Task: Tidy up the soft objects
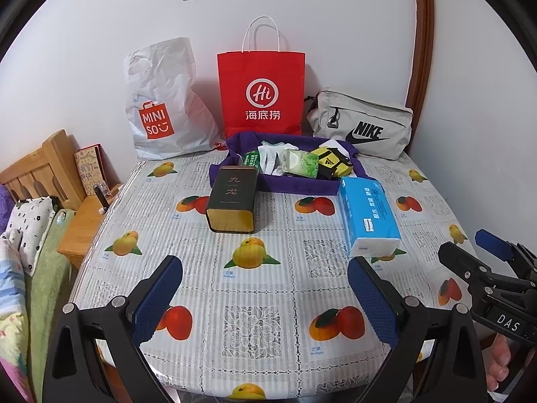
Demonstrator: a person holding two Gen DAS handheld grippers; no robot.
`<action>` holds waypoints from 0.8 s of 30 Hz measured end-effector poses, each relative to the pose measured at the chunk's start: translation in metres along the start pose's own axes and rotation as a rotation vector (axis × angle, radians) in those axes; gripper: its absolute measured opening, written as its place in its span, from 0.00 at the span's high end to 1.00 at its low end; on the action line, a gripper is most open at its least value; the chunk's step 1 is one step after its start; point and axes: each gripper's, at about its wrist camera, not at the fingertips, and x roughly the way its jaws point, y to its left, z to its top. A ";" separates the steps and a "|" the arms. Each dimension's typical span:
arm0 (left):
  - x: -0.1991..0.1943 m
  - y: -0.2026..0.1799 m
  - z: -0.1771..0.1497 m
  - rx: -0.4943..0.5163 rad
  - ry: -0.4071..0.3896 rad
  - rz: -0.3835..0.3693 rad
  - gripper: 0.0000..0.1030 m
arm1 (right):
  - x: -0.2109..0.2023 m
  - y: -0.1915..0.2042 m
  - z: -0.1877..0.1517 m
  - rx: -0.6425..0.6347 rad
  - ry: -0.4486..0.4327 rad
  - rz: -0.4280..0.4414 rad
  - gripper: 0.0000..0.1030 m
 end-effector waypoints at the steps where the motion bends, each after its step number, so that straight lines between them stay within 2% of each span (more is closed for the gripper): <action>1: 0.000 -0.001 0.000 0.001 0.000 -0.001 0.03 | 0.000 0.001 -0.001 -0.002 0.001 -0.001 0.13; 24: -0.001 0.001 0.000 0.002 -0.002 -0.004 0.03 | 0.002 0.003 -0.004 -0.003 0.003 0.001 0.13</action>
